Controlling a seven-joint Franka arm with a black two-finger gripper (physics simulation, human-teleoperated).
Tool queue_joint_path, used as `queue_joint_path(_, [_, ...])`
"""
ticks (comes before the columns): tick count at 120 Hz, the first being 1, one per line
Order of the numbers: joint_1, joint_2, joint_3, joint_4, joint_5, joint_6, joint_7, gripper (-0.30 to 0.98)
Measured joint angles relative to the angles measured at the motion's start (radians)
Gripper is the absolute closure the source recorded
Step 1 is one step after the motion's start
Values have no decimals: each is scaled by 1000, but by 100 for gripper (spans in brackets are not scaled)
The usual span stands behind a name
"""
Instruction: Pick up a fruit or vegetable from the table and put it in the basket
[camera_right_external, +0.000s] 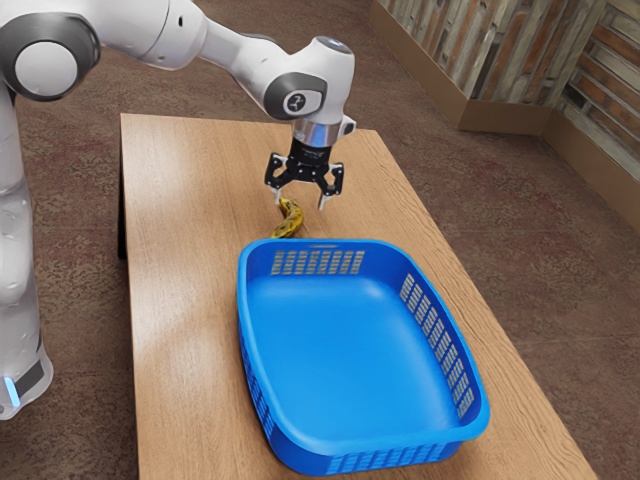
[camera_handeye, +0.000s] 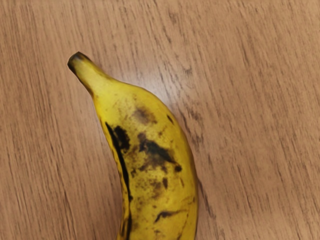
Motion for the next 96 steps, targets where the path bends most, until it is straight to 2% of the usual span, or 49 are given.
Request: queue_joint_path(96, [-2, 21, 3, -60, 3, 5, 31, 8])
